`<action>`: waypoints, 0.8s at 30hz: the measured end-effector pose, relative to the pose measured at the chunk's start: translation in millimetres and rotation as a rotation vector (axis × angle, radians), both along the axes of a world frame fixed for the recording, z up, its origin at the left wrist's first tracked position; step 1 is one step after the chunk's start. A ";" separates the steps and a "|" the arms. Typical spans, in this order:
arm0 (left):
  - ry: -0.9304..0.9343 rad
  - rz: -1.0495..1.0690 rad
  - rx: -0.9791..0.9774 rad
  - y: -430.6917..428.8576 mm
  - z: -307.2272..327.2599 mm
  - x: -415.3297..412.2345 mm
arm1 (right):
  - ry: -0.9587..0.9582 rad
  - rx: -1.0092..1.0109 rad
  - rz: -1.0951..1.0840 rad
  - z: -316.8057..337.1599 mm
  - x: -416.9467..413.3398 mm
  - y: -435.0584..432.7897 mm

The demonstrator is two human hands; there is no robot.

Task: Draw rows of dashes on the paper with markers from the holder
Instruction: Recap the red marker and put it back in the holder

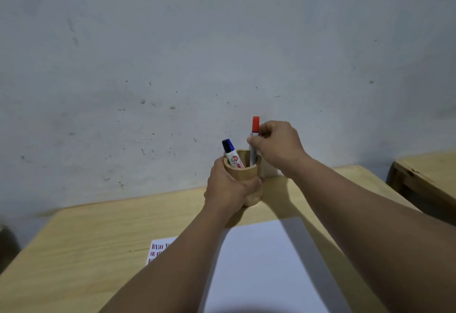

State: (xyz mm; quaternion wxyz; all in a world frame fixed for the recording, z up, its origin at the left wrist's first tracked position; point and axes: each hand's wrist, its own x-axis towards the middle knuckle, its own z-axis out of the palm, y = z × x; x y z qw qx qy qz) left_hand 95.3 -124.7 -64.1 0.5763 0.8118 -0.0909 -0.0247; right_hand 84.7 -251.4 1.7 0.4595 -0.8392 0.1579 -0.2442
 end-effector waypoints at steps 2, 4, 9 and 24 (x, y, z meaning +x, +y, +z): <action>0.001 -0.017 -0.019 0.4 0.2 0.7 | 0.067 -0.008 0.010 -8.2 3.1 -0.4; 0.000 -0.029 -0.041 1.2 1.0 0.8 | 0.131 -0.023 0.014 -15.0 3.6 1.0; -0.028 -0.061 -0.095 3.5 -2.3 -0.6 | 0.166 -0.020 0.001 -18.0 1.8 4.3; 0.090 -0.039 -0.041 2.9 5.7 1.0 | 0.106 -0.535 -0.066 -0.1 5.3 48.5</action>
